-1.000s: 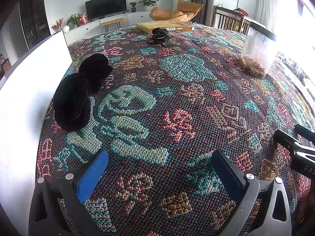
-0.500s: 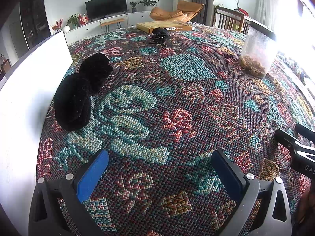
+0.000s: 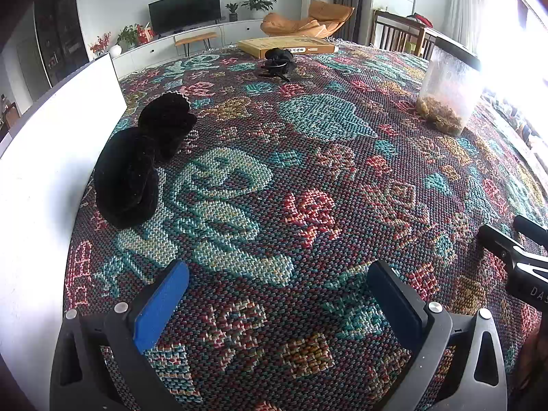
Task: Organize soft objects
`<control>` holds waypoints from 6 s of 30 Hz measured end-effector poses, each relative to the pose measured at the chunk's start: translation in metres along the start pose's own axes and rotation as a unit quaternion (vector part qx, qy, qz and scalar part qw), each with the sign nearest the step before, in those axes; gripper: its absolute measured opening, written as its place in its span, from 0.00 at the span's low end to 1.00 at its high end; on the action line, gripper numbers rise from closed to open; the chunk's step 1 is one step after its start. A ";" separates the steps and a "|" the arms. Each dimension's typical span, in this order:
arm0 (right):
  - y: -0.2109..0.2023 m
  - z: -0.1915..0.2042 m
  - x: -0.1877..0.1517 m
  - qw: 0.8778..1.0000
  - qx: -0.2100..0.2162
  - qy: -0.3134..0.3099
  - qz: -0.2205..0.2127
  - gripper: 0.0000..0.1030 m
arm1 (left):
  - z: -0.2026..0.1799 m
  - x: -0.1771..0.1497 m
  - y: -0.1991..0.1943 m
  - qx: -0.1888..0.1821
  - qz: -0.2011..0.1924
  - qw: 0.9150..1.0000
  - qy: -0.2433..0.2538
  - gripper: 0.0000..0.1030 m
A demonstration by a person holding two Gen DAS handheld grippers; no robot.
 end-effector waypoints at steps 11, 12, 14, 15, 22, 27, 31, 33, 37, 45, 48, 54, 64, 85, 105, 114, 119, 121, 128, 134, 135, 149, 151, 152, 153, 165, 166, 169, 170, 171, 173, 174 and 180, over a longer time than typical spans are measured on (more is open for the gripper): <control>0.000 0.000 0.000 1.000 0.000 0.000 0.000 0.92 | 0.000 0.000 0.000 0.000 0.000 1.000 0.000 1.00; 0.000 0.000 0.000 1.000 0.000 0.000 0.000 0.92 | 0.000 0.000 0.000 0.000 0.000 1.000 0.000 1.00; 0.000 0.000 0.000 1.000 0.000 0.000 0.000 0.92 | 0.000 0.000 0.000 0.000 0.000 1.000 0.000 1.00; 0.000 0.000 0.000 1.000 0.000 0.000 0.000 0.92 | 0.000 0.000 0.000 0.000 0.000 1.000 0.000 1.00; 0.001 0.000 0.000 1.000 0.000 0.000 0.000 0.92 | 0.000 0.000 0.000 0.000 0.000 1.000 0.000 1.00; 0.001 0.000 0.000 1.000 0.001 0.000 -0.001 0.92 | 0.000 0.000 0.000 0.000 0.000 1.000 0.000 1.00; 0.001 0.000 0.000 1.000 0.001 0.000 -0.001 0.92 | 0.000 0.000 0.000 0.000 0.000 1.000 0.000 1.00; 0.001 0.000 0.000 1.000 0.001 0.000 -0.001 0.92 | 0.000 0.000 0.000 0.000 0.000 1.000 0.000 1.00; 0.001 -0.001 0.000 1.000 0.001 0.000 -0.001 0.92 | 0.000 0.001 0.001 0.000 0.000 1.000 0.000 1.00; 0.001 -0.001 -0.001 1.000 0.001 0.000 -0.001 0.92 | -0.001 -0.002 -0.002 -0.001 0.006 1.000 0.007 1.00; 0.001 -0.001 0.000 1.000 0.002 0.001 -0.001 0.92 | -0.001 -0.003 -0.004 -0.026 0.028 0.999 0.027 1.00; 0.000 0.001 0.000 1.000 0.003 0.001 -0.001 0.92 | 0.039 0.031 -0.037 0.023 -0.002 0.999 0.045 1.00; 0.001 0.002 0.000 1.000 0.004 0.001 -0.001 0.92 | 0.112 0.061 0.049 0.036 0.093 0.994 -0.048 0.97; 0.000 0.003 -0.002 1.000 0.007 -0.001 -0.003 0.92 | 0.068 -0.009 0.000 0.047 0.039 0.997 -0.055 0.91; 0.003 0.004 -0.004 1.000 0.015 -0.019 0.007 0.94 | 0.076 -0.010 0.006 0.047 0.014 0.997 -0.064 1.00; 0.004 0.057 0.024 0.995 0.042 -0.077 0.042 0.92 | 0.076 -0.010 0.006 0.047 0.013 0.997 -0.064 1.00; 0.045 0.121 0.068 0.989 0.102 -0.100 0.049 0.92 | 0.076 -0.010 0.006 0.047 0.013 0.997 -0.064 1.00; 0.070 0.140 0.089 0.986 0.120 -0.094 0.063 0.92 | 0.076 -0.010 0.006 0.047 0.013 0.997 -0.064 1.00; 0.138 0.202 0.177 0.985 0.150 -0.039 0.077 0.92 | 0.076 -0.011 0.006 0.047 0.013 0.997 -0.064 1.00; 0.192 0.251 0.193 0.985 0.120 -0.031 0.117 0.90 | 0.076 -0.010 0.006 0.048 0.013 0.997 -0.065 1.00; 0.194 0.254 0.190 0.988 0.102 -0.047 0.107 0.85 | 0.076 -0.010 0.006 0.047 0.013 0.997 -0.065 1.00; 0.047 0.131 0.081 0.983 0.134 -0.068 0.107 0.39 | 0.075 -0.009 0.008 0.048 0.013 0.997 -0.065 1.00; 0.021 0.094 0.062 0.983 0.134 -0.049 0.112 0.39 | 0.075 -0.010 0.007 0.048 0.013 0.997 -0.065 1.00; 0.010 0.074 0.054 0.985 0.130 -0.037 0.112 0.39 | 0.075 -0.010 0.007 0.049 0.013 0.997 -0.065 1.00; 0.001 0.052 0.050 0.987 0.121 -0.022 0.108 0.39 | 0.075 -0.010 0.007 0.049 0.013 0.997 -0.065 1.00; 0.089 -0.091 0.193 0.997 0.022 0.047 0.049 0.43 | 0.076 -0.011 0.002 0.029 0.037 0.997 -0.063 1.00; 0.100 -0.094 0.196 0.996 0.018 0.052 0.065 0.46 | 0.074 -0.013 -0.001 0.024 0.039 0.997 -0.062 1.00; 0.115 -0.098 0.197 0.994 0.010 0.058 0.093 0.72 | 0.069 -0.013 -0.007 0.010 0.044 0.998 -0.053 1.00; 0.114 -0.097 0.196 0.995 0.008 0.052 0.090 0.71 | 0.067 -0.011 -0.009 0.008 0.045 0.998 -0.048 1.00; 0.113 -0.097 0.196 0.995 0.006 0.047 0.090 0.71 | 0.065 -0.010 -0.011 0.006 0.045 0.998 -0.042 1.00; 0.114 -0.099 0.193 0.994 -0.012 0.043 0.104 0.63 | 0.060 -0.005 -0.012 0.003 0.045 0.999 -0.029 0.99; 0.112 -0.099 0.193 0.994 -0.029 0.037 0.102 0.44 | 0.057 -0.003 -0.011 0.002 0.045 0.999 -0.023 0.94; 0.049 -0.097 0.198 0.998 -0.034 0.043 0.044 0.38 | 0.065 0.014 -0.031 -0.058 0.008 0.995 -0.075 0.29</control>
Point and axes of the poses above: each gripper's, at about its wrist camera, not at the fingertips, and y roughly the way its jaws point, z to its left, x to its top, the point moved 4 cm from there along y, roughly the way its jaws point, and after that the axes turned 15 degrees about y, right-handed, at the moved point
